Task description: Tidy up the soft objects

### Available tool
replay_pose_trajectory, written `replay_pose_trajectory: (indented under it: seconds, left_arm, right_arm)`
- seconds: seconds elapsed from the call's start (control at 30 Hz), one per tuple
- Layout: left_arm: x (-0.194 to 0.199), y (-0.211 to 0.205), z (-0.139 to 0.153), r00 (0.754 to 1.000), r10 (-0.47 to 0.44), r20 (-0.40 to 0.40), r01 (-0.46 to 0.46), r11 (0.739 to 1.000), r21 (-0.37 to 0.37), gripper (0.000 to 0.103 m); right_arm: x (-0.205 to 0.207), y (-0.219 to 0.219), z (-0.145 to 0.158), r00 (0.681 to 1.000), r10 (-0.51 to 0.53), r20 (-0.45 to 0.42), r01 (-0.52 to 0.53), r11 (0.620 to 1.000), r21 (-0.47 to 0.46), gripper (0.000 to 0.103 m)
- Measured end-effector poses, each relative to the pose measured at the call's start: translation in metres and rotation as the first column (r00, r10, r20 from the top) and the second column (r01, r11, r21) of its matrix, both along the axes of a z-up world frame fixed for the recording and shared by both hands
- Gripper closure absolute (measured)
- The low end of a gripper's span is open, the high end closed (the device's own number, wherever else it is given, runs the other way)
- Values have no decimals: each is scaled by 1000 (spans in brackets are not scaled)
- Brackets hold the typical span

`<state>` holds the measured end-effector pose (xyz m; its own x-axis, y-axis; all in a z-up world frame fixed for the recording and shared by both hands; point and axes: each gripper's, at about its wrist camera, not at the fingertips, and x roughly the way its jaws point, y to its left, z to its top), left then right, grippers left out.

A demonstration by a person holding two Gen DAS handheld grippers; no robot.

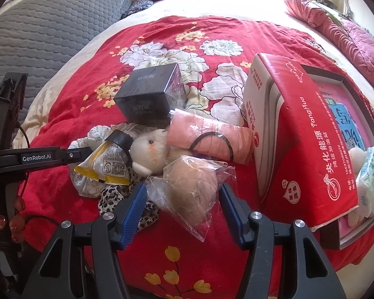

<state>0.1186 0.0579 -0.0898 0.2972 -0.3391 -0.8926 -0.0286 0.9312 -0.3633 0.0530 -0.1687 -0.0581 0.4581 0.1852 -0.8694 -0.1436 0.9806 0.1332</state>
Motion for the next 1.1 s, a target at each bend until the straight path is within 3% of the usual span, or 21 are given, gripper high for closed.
replay_pose_trajectory:
  seconds: [0.67, 1.1]
  left_arm:
    - [-22, -13, 98, 984, -42, 175, 39, 999, 21, 92]
    - [-38, -83, 147, 952, -174, 252, 164, 985, 60, 92]
  right_arm:
    - [-23, -26, 70, 986, -35, 163, 25, 998, 59, 42]
    - [-45, -98, 112, 959, -178, 222, 145, 977, 155, 42]
